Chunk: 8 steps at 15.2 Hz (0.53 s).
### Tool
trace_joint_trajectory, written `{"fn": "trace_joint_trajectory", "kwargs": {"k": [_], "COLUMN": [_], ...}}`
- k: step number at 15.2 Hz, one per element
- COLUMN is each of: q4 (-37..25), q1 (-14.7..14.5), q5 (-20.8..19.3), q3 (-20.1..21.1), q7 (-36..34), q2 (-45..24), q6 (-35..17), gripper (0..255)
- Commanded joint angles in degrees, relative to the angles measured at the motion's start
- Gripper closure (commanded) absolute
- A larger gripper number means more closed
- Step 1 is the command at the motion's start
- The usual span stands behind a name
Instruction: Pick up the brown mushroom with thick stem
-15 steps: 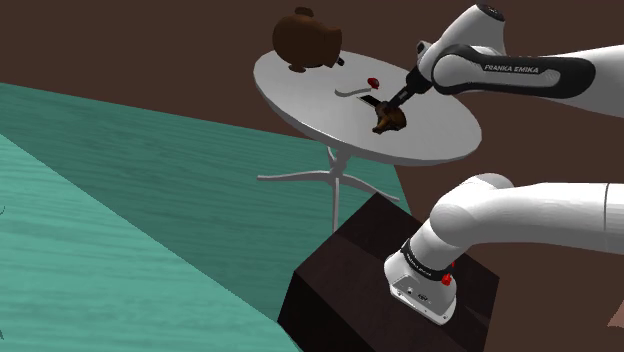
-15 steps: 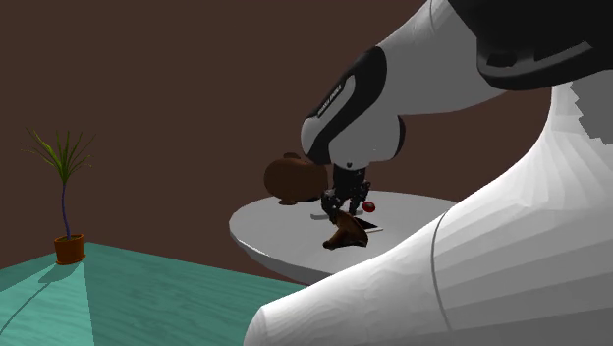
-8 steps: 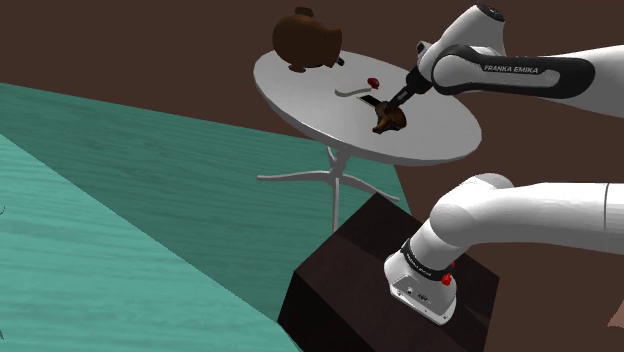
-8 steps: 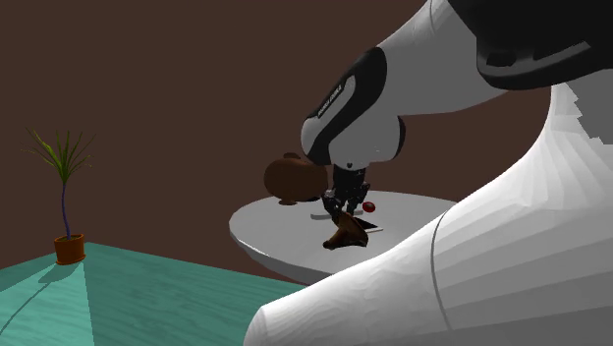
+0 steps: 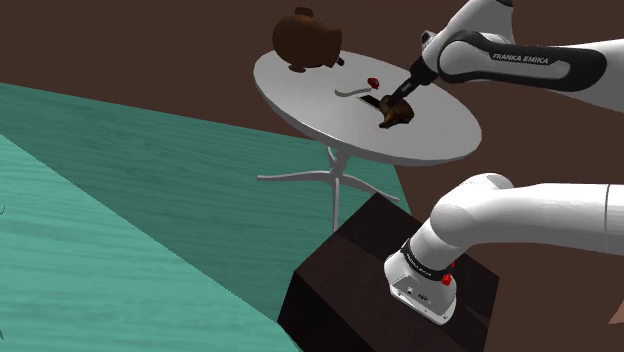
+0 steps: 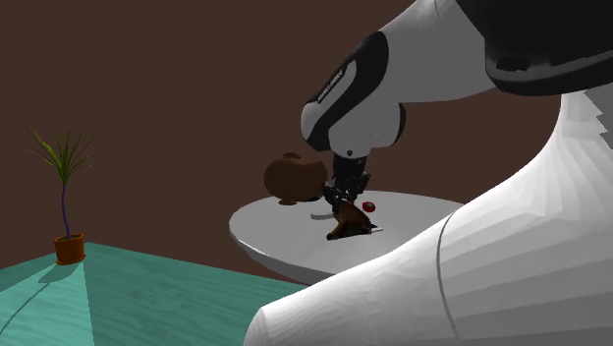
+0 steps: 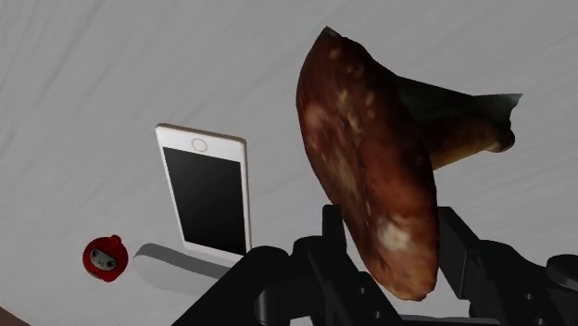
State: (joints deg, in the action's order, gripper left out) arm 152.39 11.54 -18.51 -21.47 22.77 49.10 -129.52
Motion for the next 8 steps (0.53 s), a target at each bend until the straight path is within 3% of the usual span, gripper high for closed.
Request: {"fn": "trace_joint_trajectory", "kwargs": {"k": [1,8], "q4": [-1.3,-6.6], "q1": [-0.2,-1.0], "q5": [0.4,1.7], "q3": [0.4,1.6], "q7": [0.1,0.3], "q2": [0.2,0.3], "q6": [1.6,6.9], "gripper": [255,255]}}
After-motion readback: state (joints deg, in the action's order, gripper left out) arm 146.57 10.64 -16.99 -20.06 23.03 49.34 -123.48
